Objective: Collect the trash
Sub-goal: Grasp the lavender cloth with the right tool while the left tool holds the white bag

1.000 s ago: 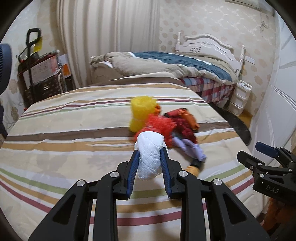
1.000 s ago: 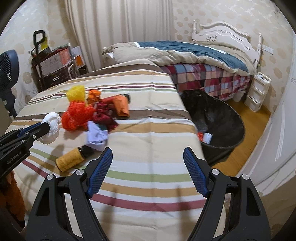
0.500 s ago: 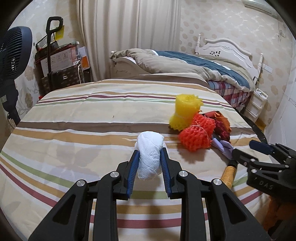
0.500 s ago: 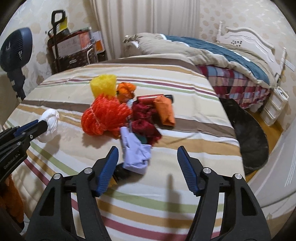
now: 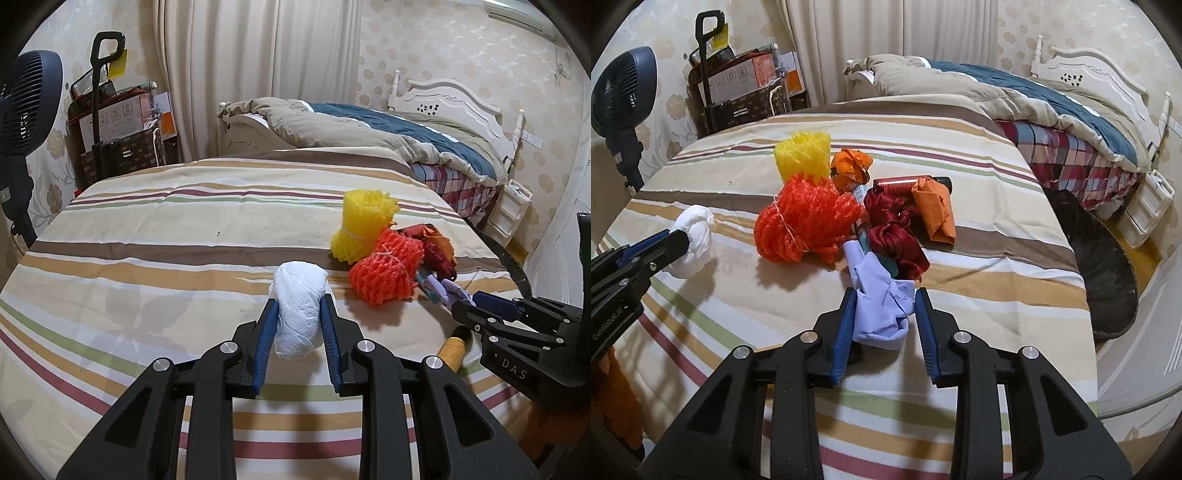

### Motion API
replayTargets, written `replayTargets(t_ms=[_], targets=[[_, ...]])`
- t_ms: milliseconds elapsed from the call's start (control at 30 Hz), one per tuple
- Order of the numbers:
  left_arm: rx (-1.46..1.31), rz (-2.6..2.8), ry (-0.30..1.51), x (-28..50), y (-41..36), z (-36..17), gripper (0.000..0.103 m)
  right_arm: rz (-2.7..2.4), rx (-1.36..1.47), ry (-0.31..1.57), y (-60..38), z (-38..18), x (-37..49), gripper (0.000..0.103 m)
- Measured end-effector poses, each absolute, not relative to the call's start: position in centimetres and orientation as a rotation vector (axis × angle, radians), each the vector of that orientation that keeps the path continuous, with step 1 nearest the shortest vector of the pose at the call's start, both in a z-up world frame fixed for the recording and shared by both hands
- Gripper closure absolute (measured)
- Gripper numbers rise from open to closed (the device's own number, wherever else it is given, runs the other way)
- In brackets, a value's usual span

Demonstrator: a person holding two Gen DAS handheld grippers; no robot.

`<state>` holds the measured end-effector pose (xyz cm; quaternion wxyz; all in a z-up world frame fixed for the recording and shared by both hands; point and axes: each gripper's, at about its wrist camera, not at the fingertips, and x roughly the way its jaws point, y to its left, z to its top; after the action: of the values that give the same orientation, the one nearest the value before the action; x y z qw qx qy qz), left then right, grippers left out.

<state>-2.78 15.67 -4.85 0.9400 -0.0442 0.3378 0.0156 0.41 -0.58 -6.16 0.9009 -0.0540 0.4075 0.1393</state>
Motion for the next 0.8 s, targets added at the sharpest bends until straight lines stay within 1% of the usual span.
replayTargets(t_ms=[467,800], targets=[[-0.073,-0.055,0.639,-3.5,12.2,-3.0,0.076,0.233,-0.044,0.763,-4.7,-3.2,-1.8,0.072],[-0.06,-0.124,0.601,-2.0,9.5,-1.0,0.076,0.136,0.003,0.688,-9.0,-1.0,-1.3,0.072]])
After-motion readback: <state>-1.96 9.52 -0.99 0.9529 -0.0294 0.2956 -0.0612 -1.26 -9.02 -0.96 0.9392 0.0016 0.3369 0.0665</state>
